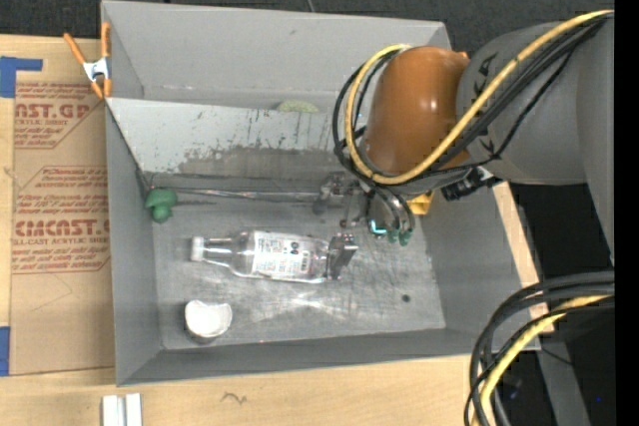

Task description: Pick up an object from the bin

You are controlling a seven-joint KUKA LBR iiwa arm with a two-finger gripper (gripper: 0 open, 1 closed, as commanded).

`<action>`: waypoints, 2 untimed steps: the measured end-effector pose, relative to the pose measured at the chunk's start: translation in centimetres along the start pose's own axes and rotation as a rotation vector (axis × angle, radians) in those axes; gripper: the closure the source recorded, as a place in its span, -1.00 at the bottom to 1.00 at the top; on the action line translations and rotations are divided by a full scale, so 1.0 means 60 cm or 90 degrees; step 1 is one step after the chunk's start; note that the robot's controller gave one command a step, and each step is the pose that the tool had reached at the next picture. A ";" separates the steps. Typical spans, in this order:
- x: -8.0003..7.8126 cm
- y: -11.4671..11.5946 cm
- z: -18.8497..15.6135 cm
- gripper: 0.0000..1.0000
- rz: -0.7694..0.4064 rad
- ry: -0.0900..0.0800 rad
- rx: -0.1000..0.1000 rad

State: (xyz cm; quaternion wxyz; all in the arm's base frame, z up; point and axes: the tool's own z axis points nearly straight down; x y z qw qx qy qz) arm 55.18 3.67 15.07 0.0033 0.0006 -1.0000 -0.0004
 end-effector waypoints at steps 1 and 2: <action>-0.003 0.000 -0.007 -1.00 0.000 -0.005 0.000; 0.009 0.061 0.112 -1.00 -0.015 -0.008 0.000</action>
Offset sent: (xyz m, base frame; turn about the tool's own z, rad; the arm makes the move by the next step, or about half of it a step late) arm -0.0085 0.0426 -0.0807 -0.0277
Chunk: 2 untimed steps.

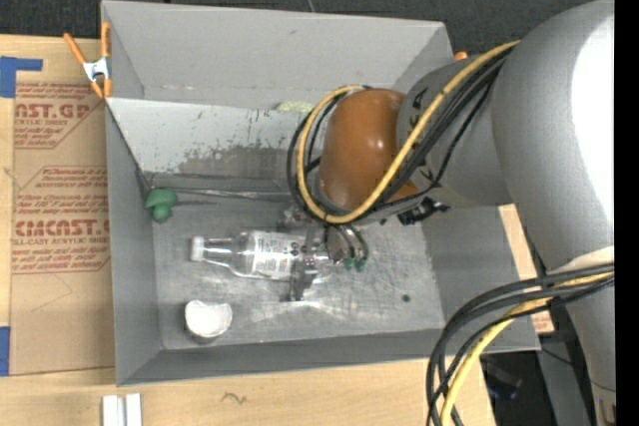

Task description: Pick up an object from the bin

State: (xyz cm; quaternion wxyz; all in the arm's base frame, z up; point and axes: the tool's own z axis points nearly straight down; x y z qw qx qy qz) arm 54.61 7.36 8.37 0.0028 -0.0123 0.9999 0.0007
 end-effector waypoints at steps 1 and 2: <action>0.011 0.013 -0.009 -1.00 0.011 0.003 0.000; 0.012 0.008 -0.046 -1.00 -0.009 0.002 0.001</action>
Offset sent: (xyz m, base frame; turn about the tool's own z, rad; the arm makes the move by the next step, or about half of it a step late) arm -0.0094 0.0007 0.0163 -0.0422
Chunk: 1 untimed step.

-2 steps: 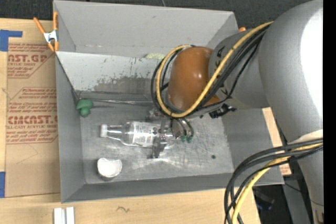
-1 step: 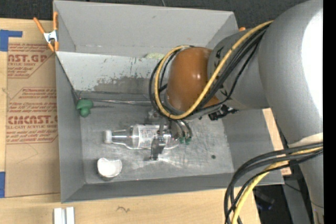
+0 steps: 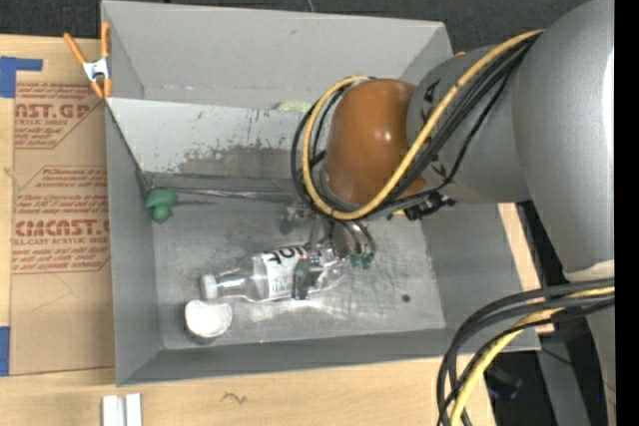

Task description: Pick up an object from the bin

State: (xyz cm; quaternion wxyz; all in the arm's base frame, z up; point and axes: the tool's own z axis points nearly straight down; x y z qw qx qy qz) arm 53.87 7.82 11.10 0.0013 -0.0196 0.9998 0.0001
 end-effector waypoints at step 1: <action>0.018 0.004 0.058 -1.00 0.079 0.002 -0.001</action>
Offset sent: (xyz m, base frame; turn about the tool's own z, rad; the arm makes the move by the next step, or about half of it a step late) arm -0.0197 0.0131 -0.0410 0.1924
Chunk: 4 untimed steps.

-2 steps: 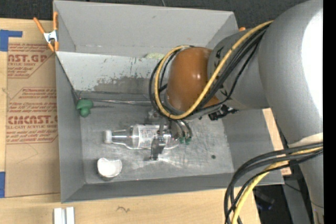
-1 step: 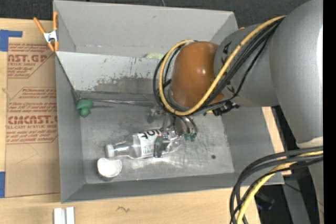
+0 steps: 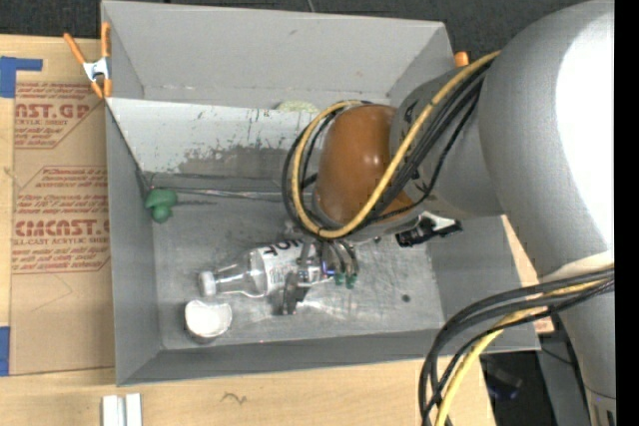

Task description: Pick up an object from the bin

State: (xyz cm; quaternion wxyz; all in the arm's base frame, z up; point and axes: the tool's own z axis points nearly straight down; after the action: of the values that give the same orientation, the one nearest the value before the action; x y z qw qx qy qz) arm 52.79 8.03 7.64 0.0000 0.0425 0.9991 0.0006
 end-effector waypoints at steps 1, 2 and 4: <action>0.009 0.016 0.004 1.00 0.044 -0.009 0.000; 0.009 0.016 0.004 1.00 0.044 -0.009 0.000; 0.012 0.016 -0.016 1.00 0.044 -0.001 0.001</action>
Offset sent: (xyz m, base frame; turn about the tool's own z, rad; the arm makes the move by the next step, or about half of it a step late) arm 0.0000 0.0000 0.0000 0.0000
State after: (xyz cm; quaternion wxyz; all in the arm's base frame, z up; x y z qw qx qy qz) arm 52.16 9.07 8.59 0.0009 0.0770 0.9970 0.0001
